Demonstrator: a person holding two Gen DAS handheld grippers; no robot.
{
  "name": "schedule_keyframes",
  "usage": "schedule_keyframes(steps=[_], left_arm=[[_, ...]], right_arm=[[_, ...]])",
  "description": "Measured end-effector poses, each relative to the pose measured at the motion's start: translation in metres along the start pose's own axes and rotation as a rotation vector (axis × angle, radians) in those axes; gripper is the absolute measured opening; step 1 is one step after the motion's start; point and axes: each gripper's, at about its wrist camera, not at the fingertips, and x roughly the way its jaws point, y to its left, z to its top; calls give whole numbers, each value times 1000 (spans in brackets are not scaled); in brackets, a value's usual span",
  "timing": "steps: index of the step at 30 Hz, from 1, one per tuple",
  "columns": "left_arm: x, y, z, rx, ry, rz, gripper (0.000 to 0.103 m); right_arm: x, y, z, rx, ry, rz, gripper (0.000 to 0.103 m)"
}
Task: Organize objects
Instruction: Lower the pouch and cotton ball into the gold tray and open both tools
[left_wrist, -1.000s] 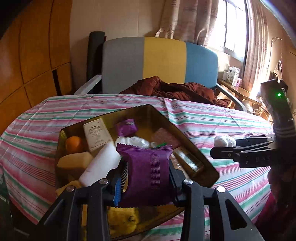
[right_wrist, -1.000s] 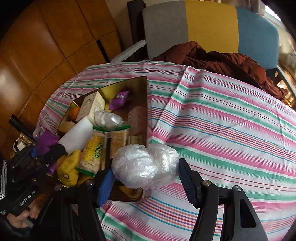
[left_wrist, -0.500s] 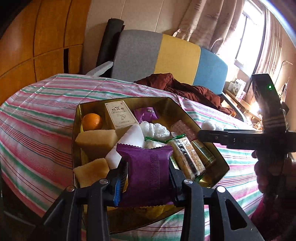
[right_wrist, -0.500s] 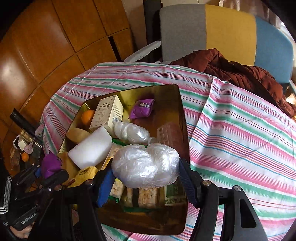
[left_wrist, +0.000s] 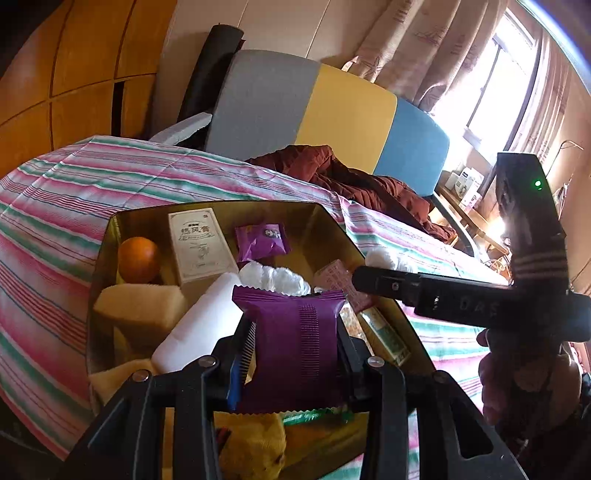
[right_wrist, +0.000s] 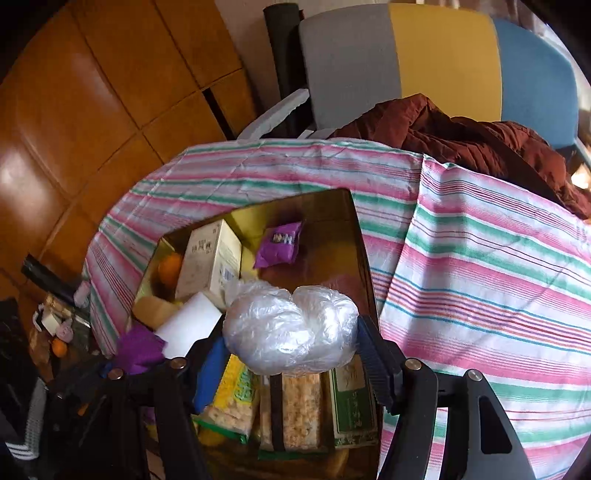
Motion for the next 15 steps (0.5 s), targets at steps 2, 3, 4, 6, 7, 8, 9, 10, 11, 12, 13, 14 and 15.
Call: schedule_keyframes(steps=[2, 3, 4, 6, 7, 8, 9, 10, 11, 12, 13, 14, 15], left_arm=[[7, -1, 7, -15, 3, -3, 39], [12, -2, 12, -20, 5, -13, 39], [18, -4, 15, -19, 12, -12, 40], [29, -4, 20, -43, 31, -7, 43], [34, -3, 21, -58, 49, -18, 47], [39, -2, 21, -73, 69, -32, 49], [41, 0, 20, -86, 81, -32, 50], [41, 2, 18, -91, 86, -25, 50], [40, 2, 15, -85, 87, -25, 50], [40, 3, 13, -81, 89, -17, 50], [38, 4, 10, -79, 91, -7, 50], [37, 5, 7, -81, 94, 2, 50], [36, 6, 4, -83, 98, 5, 50]], right_arm=[[1, -2, 8, 27, -13, 22, 69], [2, -3, 11, 41, -18, 29, 70], [3, -4, 14, 58, -22, 42, 79], [3, -6, 16, 79, -31, 64, 94], [2, -6, 16, 80, -35, 61, 94], [2, -6, 15, 80, -34, 60, 94], [2, -7, 13, 84, -31, 60, 94], [2, -9, 11, 85, -28, 60, 94], [2, -10, 8, 86, -26, 57, 94], [1, -11, 5, 90, -24, 54, 94], [1, -12, 3, 94, -21, 53, 94], [1, -13, 0, 99, -17, 54, 94], [1, -13, -3, 101, -14, 52, 94]])
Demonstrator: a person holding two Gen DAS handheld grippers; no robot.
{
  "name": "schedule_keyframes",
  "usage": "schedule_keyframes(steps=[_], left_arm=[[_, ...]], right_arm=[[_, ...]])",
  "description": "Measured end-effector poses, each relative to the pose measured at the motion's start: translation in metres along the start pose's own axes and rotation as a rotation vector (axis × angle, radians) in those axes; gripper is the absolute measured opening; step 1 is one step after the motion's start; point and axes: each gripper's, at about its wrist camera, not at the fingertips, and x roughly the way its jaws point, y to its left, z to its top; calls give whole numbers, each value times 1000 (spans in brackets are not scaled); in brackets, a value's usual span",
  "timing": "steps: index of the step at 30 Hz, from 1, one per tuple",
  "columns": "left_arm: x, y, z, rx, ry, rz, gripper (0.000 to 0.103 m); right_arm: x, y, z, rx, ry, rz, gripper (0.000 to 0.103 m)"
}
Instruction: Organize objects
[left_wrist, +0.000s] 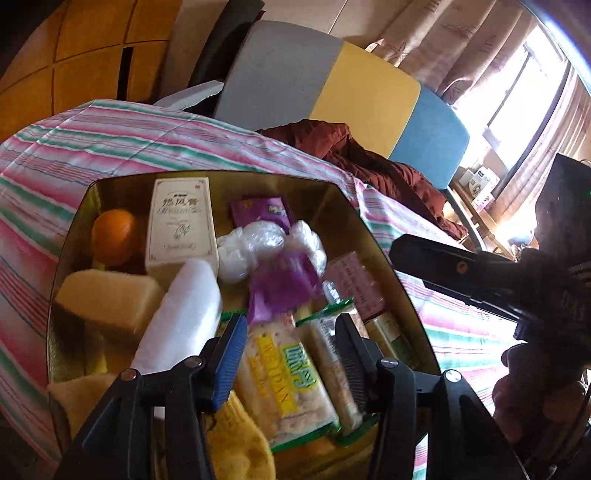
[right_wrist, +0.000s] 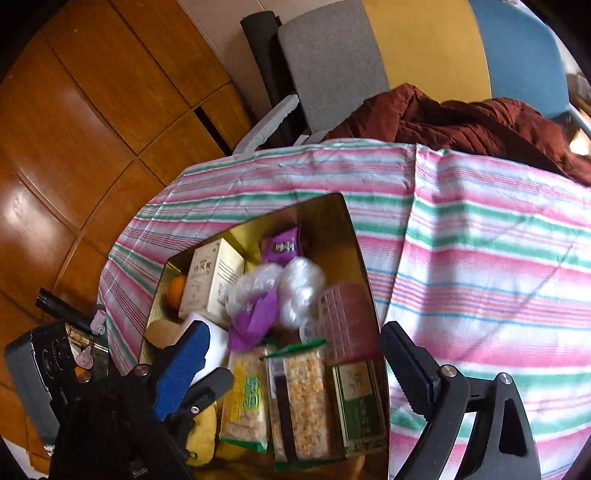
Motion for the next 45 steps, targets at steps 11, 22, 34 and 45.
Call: schedule_keyframes(steps=[11, 22, 34, 45], left_arm=[[-32, -2, -23, 89, -73, 124, 50], [-69, 0, -33, 115, -165, 263, 60], [-95, -12, -47, 111, -246, 378, 71], [-95, -12, -59, 61, -201, 369, 70]], right_arm=[[-14, 16, -29, -95, -39, -93, 102], [-29, 35, -65, -190, -94, -234, 103], [-49, 27, -94, -170, -165, -343, 103], [-60, 31, -105, -178, -206, -354, 103]])
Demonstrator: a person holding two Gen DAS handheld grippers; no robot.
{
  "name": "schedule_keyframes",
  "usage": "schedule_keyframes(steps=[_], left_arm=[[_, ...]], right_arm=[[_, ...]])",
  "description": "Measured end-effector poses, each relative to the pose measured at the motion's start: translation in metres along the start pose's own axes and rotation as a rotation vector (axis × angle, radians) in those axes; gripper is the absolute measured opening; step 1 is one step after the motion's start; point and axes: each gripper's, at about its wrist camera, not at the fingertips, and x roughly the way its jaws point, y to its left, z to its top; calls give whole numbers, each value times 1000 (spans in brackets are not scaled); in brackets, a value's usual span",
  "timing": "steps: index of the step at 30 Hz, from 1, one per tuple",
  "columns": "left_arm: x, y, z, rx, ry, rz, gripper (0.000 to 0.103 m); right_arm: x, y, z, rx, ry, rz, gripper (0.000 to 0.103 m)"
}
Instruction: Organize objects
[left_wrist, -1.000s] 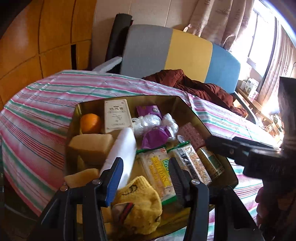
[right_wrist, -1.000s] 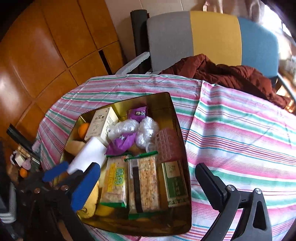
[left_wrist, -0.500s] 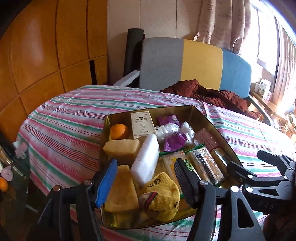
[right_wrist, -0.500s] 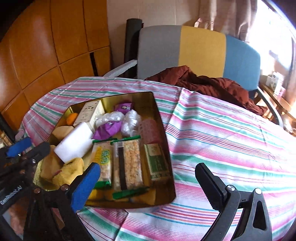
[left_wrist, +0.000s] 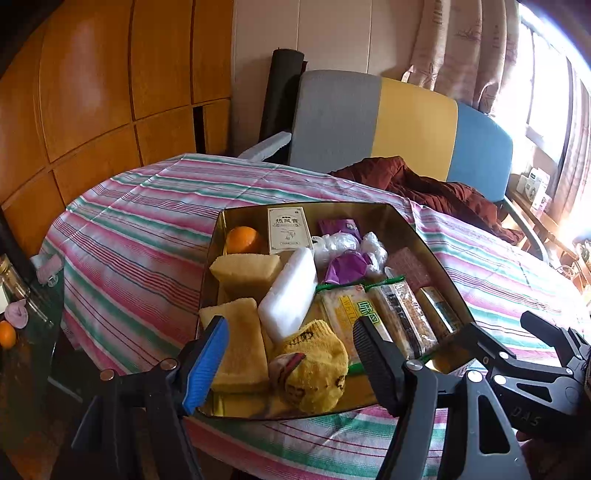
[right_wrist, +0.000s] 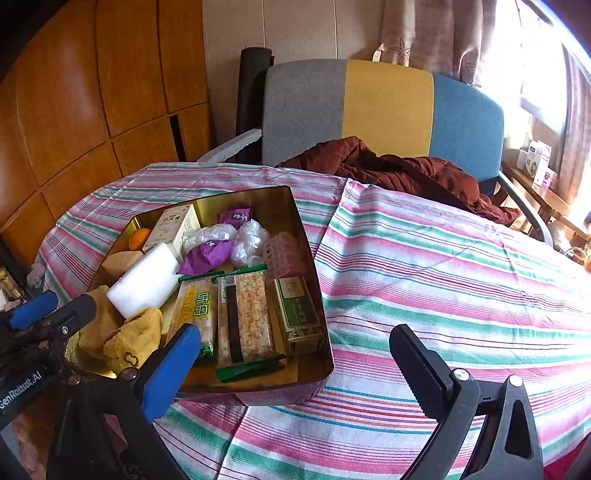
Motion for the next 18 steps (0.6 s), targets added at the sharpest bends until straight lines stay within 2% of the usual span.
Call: schedule_keyframes(steps=[4, 18], left_arm=[[-5, -4, -2, 26, -30, 24, 70], [-7, -2, -4, 52, -49, 21, 70]], right_arm=[[-2, 3, 0, -6, 0, 5, 103], [0, 11, -2, -25, 11, -1, 103]])
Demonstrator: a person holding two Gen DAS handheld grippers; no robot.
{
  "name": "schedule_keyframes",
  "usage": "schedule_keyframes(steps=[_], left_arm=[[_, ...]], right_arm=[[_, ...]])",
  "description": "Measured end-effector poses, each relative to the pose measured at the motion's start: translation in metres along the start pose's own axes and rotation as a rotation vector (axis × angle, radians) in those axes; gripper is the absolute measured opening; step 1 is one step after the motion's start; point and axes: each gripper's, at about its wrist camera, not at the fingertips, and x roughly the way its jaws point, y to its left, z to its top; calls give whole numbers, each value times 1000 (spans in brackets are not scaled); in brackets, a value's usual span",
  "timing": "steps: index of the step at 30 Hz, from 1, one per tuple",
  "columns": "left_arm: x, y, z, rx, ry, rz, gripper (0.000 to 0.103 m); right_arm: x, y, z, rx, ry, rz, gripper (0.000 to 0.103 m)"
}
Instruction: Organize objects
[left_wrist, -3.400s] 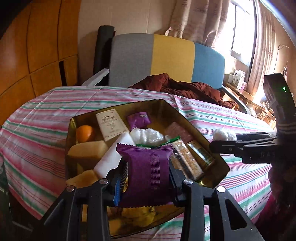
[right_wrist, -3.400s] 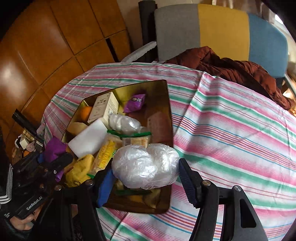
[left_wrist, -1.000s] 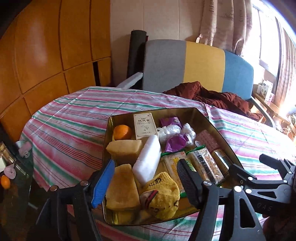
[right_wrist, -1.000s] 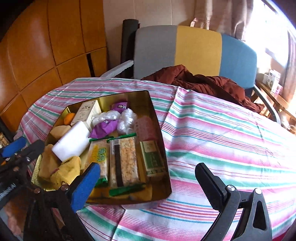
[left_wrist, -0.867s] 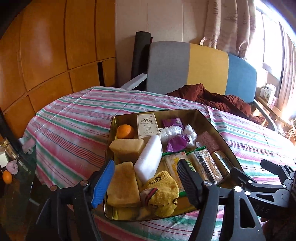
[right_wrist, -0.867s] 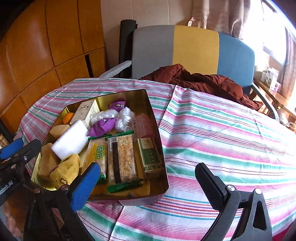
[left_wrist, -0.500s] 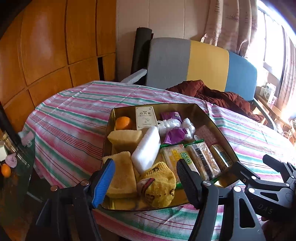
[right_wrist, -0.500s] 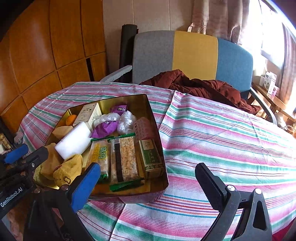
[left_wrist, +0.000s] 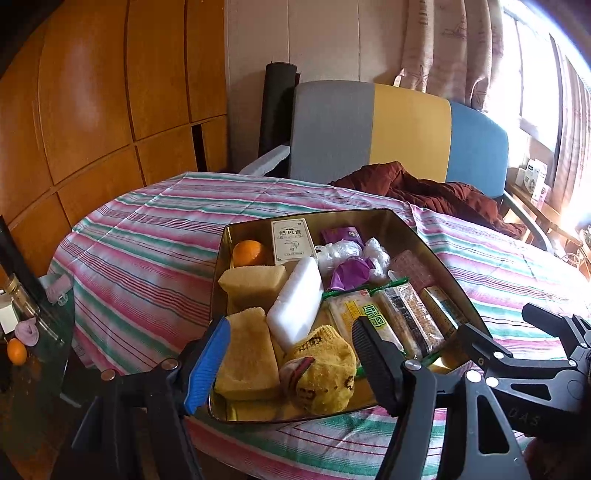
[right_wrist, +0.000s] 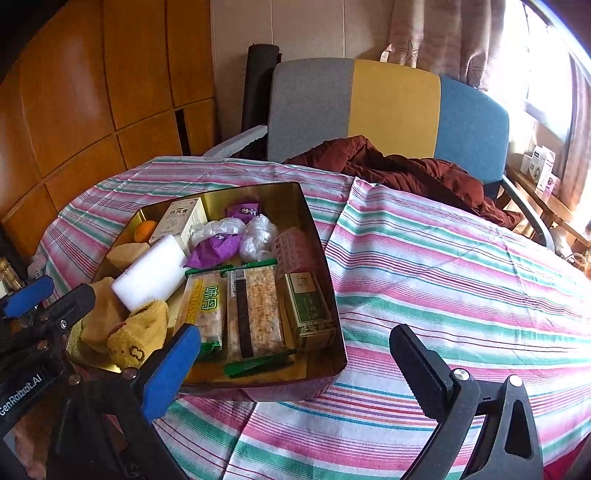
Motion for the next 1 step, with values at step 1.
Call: schedule_keyframes(steps=[1], left_arm=[[0, 1, 0, -4, 3, -1, 70]], right_arm=[[0, 1, 0, -1, -2, 0, 103]])
